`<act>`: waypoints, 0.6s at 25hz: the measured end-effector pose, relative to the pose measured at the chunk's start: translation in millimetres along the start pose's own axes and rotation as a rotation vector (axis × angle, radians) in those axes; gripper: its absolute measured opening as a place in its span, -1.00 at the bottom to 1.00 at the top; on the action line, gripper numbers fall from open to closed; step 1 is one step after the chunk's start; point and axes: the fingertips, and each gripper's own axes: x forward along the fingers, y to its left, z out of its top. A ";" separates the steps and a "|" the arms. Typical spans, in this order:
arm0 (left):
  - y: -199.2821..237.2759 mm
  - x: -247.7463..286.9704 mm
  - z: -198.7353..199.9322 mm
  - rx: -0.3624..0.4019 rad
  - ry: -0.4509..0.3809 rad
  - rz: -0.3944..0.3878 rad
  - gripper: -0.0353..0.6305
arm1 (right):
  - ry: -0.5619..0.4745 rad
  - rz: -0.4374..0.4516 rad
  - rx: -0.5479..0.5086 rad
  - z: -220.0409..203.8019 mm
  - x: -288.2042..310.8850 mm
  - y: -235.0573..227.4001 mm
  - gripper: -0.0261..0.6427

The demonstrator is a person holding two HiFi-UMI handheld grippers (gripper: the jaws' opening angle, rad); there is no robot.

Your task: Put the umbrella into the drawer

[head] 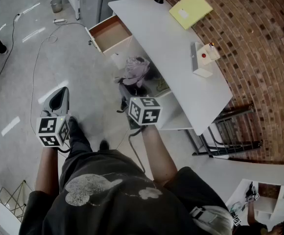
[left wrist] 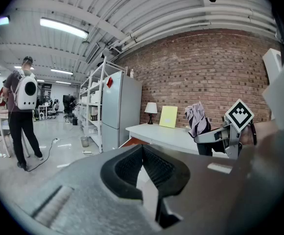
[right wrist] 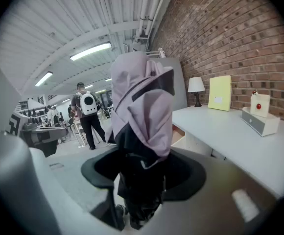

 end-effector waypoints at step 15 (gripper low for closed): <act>-4.0 -19.0 -0.5 -0.016 -0.005 0.060 -0.87 | 0.002 0.024 -0.018 -3.5 -10.2 5.9 -0.19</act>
